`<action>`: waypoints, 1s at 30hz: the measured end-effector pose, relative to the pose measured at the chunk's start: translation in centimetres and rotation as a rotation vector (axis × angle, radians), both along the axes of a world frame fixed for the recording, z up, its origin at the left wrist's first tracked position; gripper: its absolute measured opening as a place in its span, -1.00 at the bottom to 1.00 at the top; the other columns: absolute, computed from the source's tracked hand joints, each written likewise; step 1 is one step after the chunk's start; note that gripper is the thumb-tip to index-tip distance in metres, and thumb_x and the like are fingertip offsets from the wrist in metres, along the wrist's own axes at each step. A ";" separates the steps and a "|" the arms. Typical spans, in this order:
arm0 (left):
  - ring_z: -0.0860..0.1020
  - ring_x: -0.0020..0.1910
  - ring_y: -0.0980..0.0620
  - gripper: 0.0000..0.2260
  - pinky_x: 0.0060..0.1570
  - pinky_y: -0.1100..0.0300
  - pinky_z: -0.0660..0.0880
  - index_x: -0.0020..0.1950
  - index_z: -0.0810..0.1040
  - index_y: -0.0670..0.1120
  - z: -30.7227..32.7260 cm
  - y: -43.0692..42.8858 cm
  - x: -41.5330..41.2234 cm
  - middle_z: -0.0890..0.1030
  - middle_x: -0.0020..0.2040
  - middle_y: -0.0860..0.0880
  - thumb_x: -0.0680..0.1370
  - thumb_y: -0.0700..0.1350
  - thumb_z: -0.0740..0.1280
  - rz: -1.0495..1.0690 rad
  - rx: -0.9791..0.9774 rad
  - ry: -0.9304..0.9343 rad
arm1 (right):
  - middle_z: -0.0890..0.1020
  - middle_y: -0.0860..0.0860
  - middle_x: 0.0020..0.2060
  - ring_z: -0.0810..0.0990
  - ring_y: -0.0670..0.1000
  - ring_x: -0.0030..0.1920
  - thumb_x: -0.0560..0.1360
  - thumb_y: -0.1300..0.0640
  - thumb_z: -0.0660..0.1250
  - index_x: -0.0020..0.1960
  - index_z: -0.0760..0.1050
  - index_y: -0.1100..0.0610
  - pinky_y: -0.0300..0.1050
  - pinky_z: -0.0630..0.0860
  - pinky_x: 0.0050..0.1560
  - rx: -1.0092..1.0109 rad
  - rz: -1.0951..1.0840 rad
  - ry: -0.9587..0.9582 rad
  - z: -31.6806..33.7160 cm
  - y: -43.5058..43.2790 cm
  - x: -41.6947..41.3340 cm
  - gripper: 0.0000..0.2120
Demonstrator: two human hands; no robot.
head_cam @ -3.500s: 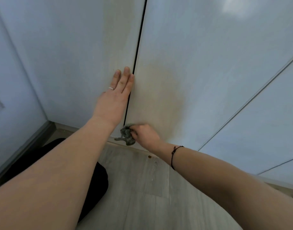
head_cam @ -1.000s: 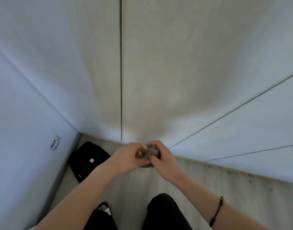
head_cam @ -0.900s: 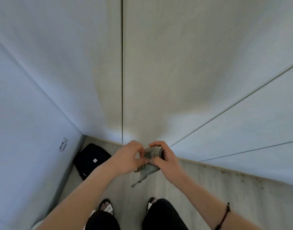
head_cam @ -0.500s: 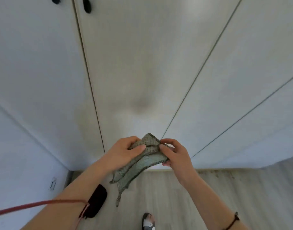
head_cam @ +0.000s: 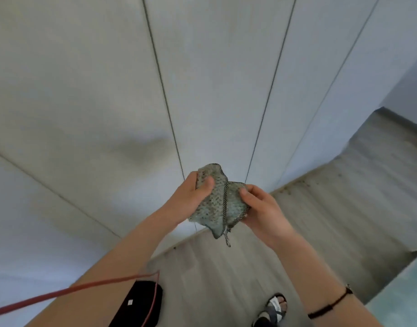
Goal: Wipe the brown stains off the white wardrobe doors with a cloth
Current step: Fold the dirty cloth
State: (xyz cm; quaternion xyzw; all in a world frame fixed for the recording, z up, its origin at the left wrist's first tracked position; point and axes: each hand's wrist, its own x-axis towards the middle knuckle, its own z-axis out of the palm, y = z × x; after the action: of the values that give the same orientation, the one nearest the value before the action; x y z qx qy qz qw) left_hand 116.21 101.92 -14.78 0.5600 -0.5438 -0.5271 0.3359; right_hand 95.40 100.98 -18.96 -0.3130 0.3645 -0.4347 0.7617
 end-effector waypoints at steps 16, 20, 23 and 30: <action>0.61 -0.01 0.15 -0.73 0.03 0.04 0.59 0.19 0.49 0.06 6.0 -18.7 -34.8 0.61 0.06 0.12 0.52 0.06 0.37 -0.515 -0.308 -0.500 | 0.61 0.25 0.17 0.62 0.23 0.16 0.55 0.21 0.32 0.23 0.55 0.16 0.34 0.54 0.18 -0.263 -0.245 0.024 7.3 -12.2 -32.4 -0.74; 0.66 -0.03 0.10 -0.82 0.03 0.06 0.63 0.13 0.55 -0.04 6.9 -22.6 -40.6 0.64 0.05 0.06 0.54 -0.16 0.36 -0.628 -0.244 -0.392 | 0.61 0.25 0.18 0.62 0.26 0.18 0.59 0.23 0.26 0.24 0.56 0.15 0.27 0.56 0.16 -0.255 -0.362 0.036 7.4 -15.1 -38.5 -0.74; 0.58 -0.26 0.23 -0.76 -0.23 0.15 0.55 -0.12 0.51 0.03 6.9 -26.3 -43.8 0.60 -0.21 0.20 0.47 -0.31 0.23 -0.605 -0.297 -0.447 | 0.63 0.21 0.13 0.62 0.17 0.12 0.62 0.24 0.23 0.23 0.56 0.16 0.16 0.56 0.18 -0.203 -0.479 0.043 7.5 -17.7 -42.6 -0.76; 0.58 0.13 0.03 -0.60 -0.04 0.31 0.41 0.26 0.61 0.01 5.5 -37.2 -50.5 0.64 0.16 0.04 0.60 -0.27 0.08 -0.371 -0.447 -0.626 | 0.70 0.13 0.00 0.67 0.08 -0.03 0.59 0.26 0.29 0.03 0.66 0.13 -0.05 0.61 -0.04 -0.152 -0.660 0.135 7.8 -26.5 -51.8 -0.82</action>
State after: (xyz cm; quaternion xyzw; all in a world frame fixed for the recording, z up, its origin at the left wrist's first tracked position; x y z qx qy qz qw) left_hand 65.67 64.75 -9.27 0.4990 -0.8119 -0.2524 0.1674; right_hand 43.57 74.50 -11.18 -0.2620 0.4623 -0.6619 0.5288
